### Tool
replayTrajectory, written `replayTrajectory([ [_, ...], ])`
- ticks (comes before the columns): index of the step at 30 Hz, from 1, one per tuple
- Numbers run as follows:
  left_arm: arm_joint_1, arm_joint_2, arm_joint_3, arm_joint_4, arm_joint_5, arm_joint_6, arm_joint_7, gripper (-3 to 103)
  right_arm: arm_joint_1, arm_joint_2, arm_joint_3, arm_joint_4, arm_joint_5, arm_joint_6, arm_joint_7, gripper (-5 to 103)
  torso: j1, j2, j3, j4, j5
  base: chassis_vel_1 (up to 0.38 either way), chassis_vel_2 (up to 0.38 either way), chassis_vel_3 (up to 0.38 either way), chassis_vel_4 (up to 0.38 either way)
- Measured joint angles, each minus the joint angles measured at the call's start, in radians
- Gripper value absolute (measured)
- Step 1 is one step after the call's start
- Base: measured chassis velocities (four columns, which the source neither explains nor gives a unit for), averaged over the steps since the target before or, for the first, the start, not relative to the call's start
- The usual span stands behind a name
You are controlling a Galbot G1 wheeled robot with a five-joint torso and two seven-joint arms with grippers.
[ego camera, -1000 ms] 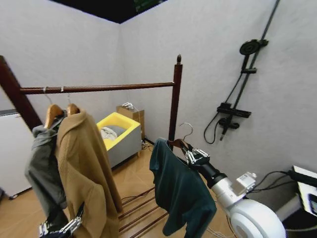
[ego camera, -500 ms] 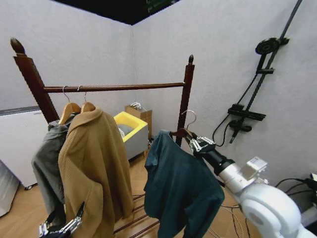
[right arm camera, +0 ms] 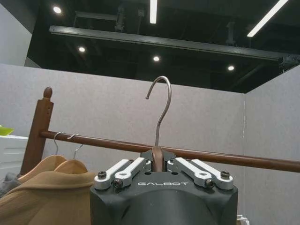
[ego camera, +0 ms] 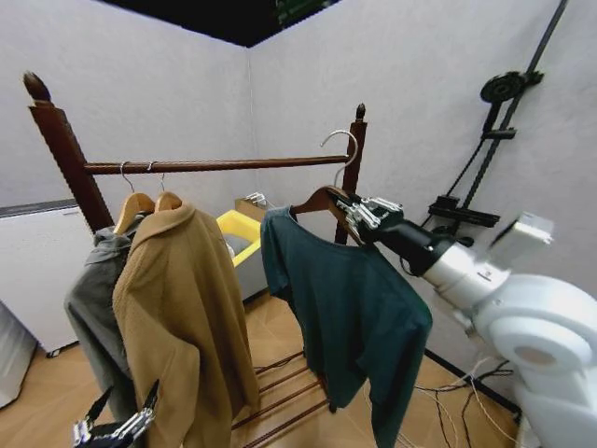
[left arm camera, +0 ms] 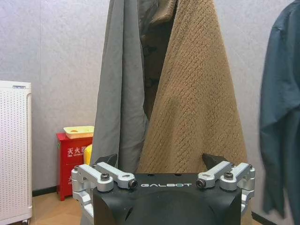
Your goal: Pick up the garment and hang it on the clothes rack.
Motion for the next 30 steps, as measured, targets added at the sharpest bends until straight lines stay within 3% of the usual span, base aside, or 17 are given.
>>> replayTrajectory([
  [3, 0.000, 0.000, 0.000, 0.000, 0.000, 0.000, 0.000, 100, 0.101, 0.027, -0.080, -0.071, -0.024, -0.020, 0.013, 9, 0.000, 0.000, 0.000, 0.0001, -0.0002, 0.000, 0.000, 0.000, 0.000],
  [5, 0.000, 0.000, 0.000, 0.000, 0.000, 0.000, 0.000, 100, 0.186, 0.081, -0.165, -0.173, -0.126, -0.027, 0.002, 9, 0.000, 0.000, 0.000, 0.0002, -0.0003, 0.000, 0.000, 0.000, 0.000],
  [7, 0.000, 0.000, 0.000, 0.000, 0.000, 0.000, 0.000, 100, 0.221, 0.116, -0.210, -0.216, -0.153, -0.039, 0.007, 9, 0.000, 0.000, 0.000, 0.0001, 0.0000, 0.000, 0.000, 0.000, 0.000],
  [11, 0.000, 0.000, 0.000, 0.000, 0.000, 0.000, 0.000, 100, 0.287, 0.191, -0.315, -0.286, -0.167, -0.075, 0.051, 9, 0.000, 0.000, 0.000, 0.0002, -0.0002, 0.000, 0.000, 0.000, 0.000],
  [17, 0.000, 0.000, 0.000, 0.000, 0.000, 0.000, 0.000, 100, 0.349, 0.275, -0.384, -0.376, -0.168, -0.086, 0.071, 9, 0.000, 0.000, 0.000, 0.0001, -0.0002, 0.000, 0.000, 0.000, 0.000],
  [30, 0.000, 0.000, 0.000, 0.000, 0.000, 0.000, 0.000, 100, 0.515, 0.421, -0.506, -0.557, -0.154, -0.083, 0.064, 9, 0.000, 0.000, 0.000, 0.0000, -0.0003, 0.000, 0.000, 0.000, 0.000],
])
